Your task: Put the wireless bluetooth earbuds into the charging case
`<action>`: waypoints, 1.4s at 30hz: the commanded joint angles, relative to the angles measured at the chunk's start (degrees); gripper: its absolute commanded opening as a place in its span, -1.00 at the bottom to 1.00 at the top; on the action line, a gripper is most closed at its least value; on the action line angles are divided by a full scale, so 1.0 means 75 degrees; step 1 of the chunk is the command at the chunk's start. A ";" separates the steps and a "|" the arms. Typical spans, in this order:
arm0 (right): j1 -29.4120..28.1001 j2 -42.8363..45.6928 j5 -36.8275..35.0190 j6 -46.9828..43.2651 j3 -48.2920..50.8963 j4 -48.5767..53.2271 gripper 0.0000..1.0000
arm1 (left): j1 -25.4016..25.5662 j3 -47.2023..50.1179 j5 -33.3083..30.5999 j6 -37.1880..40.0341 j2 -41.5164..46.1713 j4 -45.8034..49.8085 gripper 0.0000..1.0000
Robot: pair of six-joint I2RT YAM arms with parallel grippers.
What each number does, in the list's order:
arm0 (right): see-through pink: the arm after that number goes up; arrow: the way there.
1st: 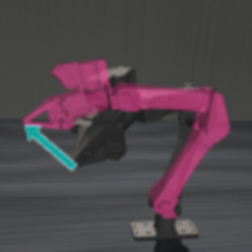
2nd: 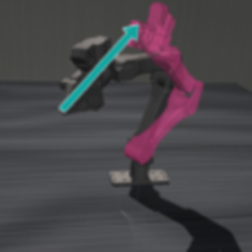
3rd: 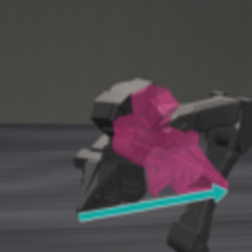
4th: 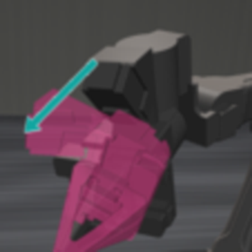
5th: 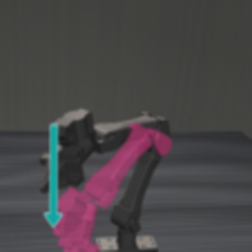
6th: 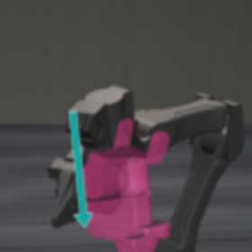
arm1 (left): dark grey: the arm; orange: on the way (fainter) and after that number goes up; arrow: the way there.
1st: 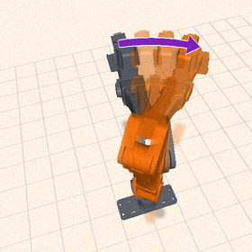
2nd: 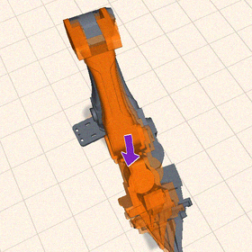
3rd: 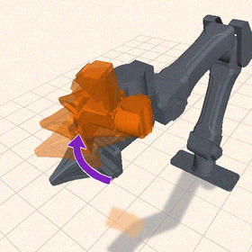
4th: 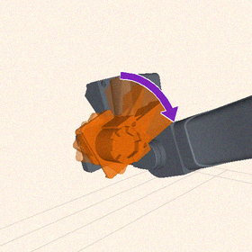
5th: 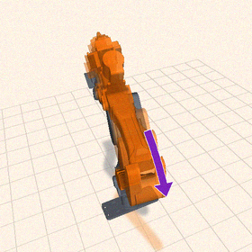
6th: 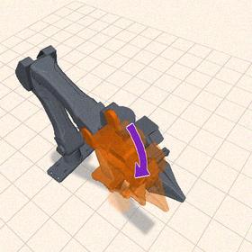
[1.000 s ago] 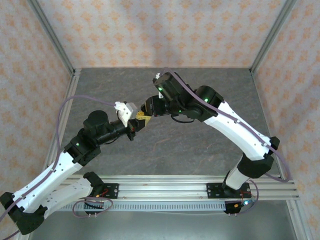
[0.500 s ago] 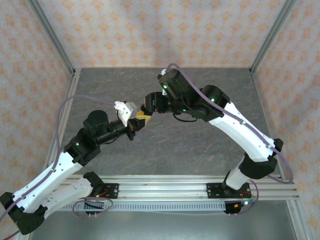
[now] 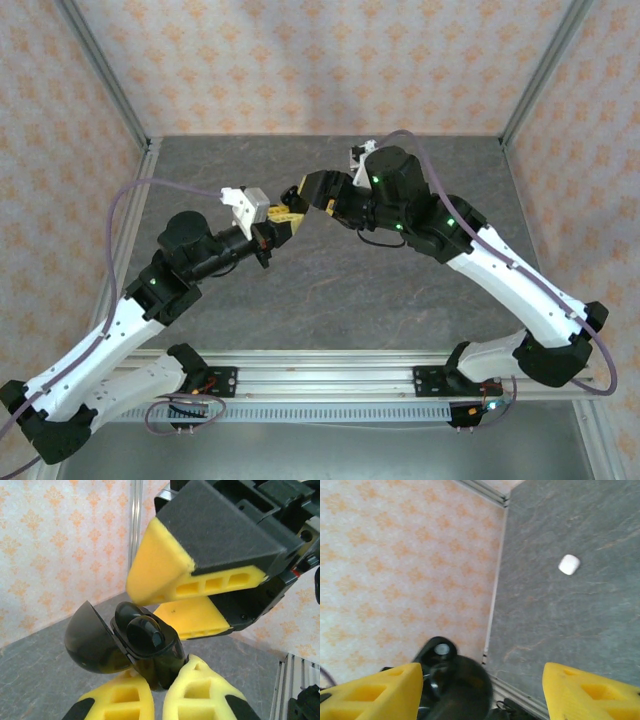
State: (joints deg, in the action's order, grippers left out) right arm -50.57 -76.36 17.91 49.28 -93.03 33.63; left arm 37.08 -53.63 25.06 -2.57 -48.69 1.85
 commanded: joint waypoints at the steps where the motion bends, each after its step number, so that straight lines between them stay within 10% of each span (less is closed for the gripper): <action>1: 0.0051 0.0186 0.0384 0.0449 0.0250 -0.0888 0.30 | 0.0001 -0.0322 0.0057 -0.0153 -0.0057 -0.0478 -1.00; 12: 0.0168 0.0230 0.0758 0.0820 0.0657 -0.1295 0.26 | 0.0026 -0.0399 0.0086 -0.0469 -0.0223 -0.0923 -1.00; 27: 0.0235 0.0618 0.0744 0.1211 0.1416 -0.2288 -0.38 | 0.0078 -0.0769 0.0040 -0.0898 -0.0634 -0.0472 -1.00; 42: 0.0227 0.0620 0.0283 0.1035 0.1541 -0.2384 -0.52 | 0.0141 -0.0871 -0.1061 -0.1966 -0.1020 -0.0859 -0.23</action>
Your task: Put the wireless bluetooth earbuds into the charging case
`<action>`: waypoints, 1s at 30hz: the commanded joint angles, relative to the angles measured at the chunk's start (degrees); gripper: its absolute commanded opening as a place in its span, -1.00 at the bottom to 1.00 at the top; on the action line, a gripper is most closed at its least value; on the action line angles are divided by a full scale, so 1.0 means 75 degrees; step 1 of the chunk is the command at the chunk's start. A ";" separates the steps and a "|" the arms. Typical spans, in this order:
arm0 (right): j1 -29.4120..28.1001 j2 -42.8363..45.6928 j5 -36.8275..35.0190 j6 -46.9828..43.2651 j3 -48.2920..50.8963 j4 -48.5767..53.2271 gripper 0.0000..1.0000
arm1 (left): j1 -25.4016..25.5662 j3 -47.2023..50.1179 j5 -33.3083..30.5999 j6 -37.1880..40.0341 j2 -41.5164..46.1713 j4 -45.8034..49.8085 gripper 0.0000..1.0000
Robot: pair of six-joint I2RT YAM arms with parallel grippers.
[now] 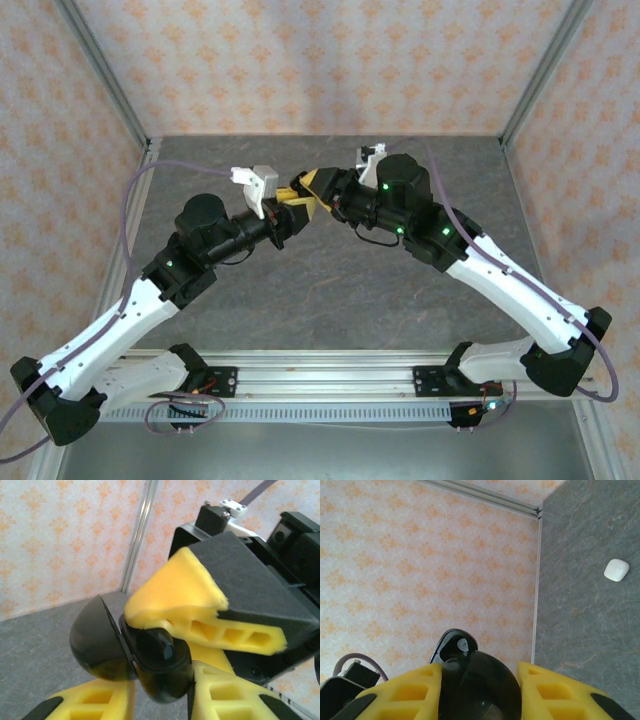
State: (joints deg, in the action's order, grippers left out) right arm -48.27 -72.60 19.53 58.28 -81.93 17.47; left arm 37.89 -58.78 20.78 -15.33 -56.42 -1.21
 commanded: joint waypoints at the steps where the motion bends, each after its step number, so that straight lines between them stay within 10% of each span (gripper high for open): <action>1: -0.0079 0.0115 0.0065 -0.0177 0.0061 -0.0209 -0.52 | 0.0034 -0.0178 -0.0536 -0.0303 0.0011 -0.0480 -0.19; 14: -0.0079 0.0154 0.0006 -0.0542 -0.0162 0.0204 -0.33 | 0.0038 -0.0260 -0.0388 -0.0318 -0.0293 -0.0682 -0.83; 21: 0.0458 0.0373 0.0301 -0.1262 -0.0953 0.1461 0.12 | 0.0034 -0.0239 -0.0132 0.0005 -0.0153 -0.0314 -0.90; 30: 0.1902 -0.0056 0.2182 -0.1895 -0.2056 0.3358 -0.01 | 0.0034 -0.0310 0.1358 0.0377 -0.0048 -0.0476 -0.91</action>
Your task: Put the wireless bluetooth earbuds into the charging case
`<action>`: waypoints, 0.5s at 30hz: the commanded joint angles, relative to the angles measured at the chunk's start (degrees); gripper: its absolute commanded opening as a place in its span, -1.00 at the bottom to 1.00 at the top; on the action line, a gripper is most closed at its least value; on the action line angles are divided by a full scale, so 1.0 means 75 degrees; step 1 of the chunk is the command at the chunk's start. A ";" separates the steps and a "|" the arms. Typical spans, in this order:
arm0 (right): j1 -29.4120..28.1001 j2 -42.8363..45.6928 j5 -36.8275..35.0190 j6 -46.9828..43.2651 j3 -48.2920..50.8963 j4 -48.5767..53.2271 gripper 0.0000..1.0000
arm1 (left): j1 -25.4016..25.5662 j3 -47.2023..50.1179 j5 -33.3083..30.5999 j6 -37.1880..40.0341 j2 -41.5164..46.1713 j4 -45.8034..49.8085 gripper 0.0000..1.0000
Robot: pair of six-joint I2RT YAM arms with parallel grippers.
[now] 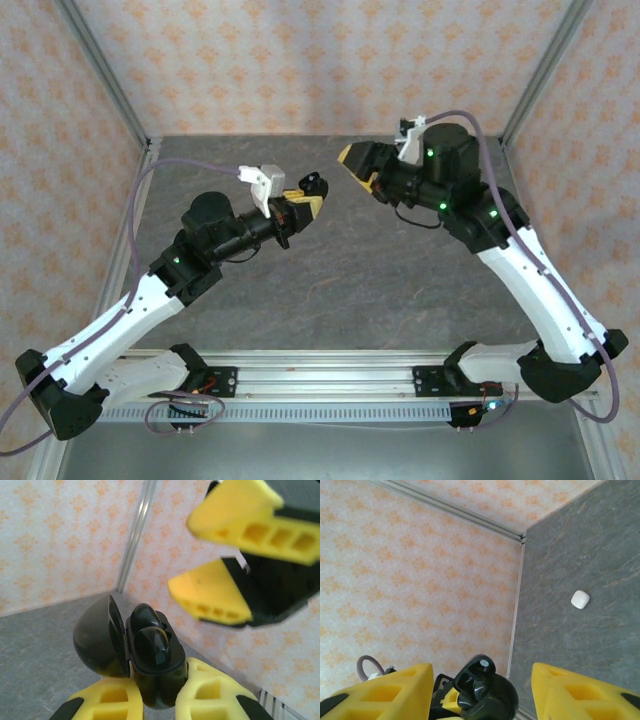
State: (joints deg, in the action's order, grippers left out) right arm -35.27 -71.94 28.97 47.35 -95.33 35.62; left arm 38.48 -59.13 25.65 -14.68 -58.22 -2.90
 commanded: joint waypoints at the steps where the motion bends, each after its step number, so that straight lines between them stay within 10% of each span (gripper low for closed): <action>1: 0.0229 -0.0203 0.1111 -0.0475 -0.0265 0.0978 -0.10 | -0.0038 -0.0272 0.0835 0.0313 0.0203 -0.0267 -0.91; 6: 0.0418 -0.0536 0.2086 -0.0738 0.0027 0.0900 -0.56 | -0.0038 -0.0385 0.1362 0.0392 0.0242 -0.0160 -0.92; 15: 0.0413 -0.0830 0.3623 -0.0764 0.0419 -0.0102 -0.69 | -0.0049 -0.0478 0.1677 0.0297 0.0239 -0.0033 -0.93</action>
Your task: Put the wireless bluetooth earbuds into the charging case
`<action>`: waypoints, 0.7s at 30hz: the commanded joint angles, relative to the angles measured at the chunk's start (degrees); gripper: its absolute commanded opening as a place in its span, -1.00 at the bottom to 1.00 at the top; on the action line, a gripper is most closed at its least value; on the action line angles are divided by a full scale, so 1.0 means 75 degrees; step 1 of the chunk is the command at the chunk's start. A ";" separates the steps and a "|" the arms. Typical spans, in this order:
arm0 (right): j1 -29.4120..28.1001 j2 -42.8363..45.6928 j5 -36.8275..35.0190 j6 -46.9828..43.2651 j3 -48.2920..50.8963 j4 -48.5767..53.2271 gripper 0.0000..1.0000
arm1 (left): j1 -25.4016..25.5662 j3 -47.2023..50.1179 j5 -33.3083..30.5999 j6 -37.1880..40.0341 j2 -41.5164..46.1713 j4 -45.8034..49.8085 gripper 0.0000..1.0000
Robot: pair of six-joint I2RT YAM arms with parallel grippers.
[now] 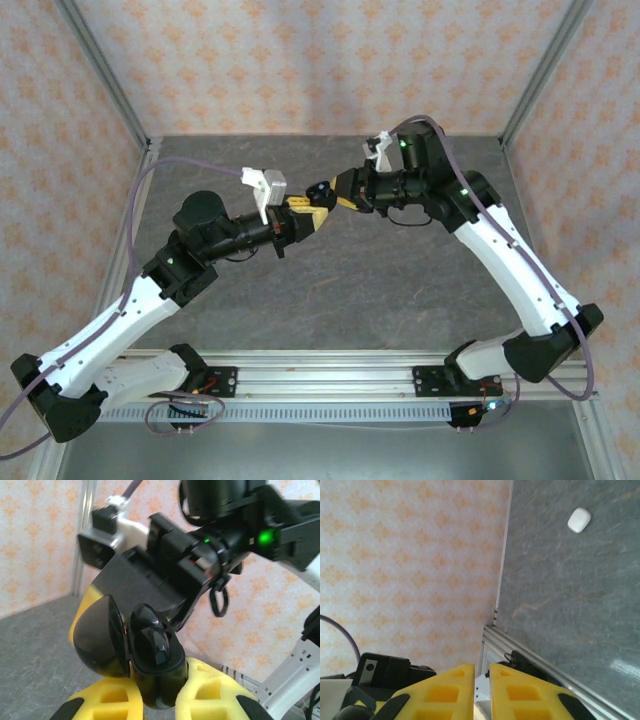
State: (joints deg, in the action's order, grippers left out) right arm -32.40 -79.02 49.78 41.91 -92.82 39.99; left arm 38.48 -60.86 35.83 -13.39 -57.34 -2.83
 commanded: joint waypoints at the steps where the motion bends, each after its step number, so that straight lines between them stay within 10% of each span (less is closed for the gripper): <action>1: 0.0022 0.0168 0.0912 -0.0028 0.0125 -0.0870 -0.69 | -0.0045 -0.0241 0.0331 0.0101 0.0113 -0.0044 -0.93; 21: 0.0084 0.0856 0.0414 -0.0931 0.0495 -0.2482 -0.60 | -0.0045 0.0020 0.0817 -0.0352 0.0124 0.0229 -0.94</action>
State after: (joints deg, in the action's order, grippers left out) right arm -31.92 -76.23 53.98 37.60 -89.45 27.11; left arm 38.48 -60.93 41.36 -15.20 -57.36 -2.42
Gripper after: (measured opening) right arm 0.196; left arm 0.140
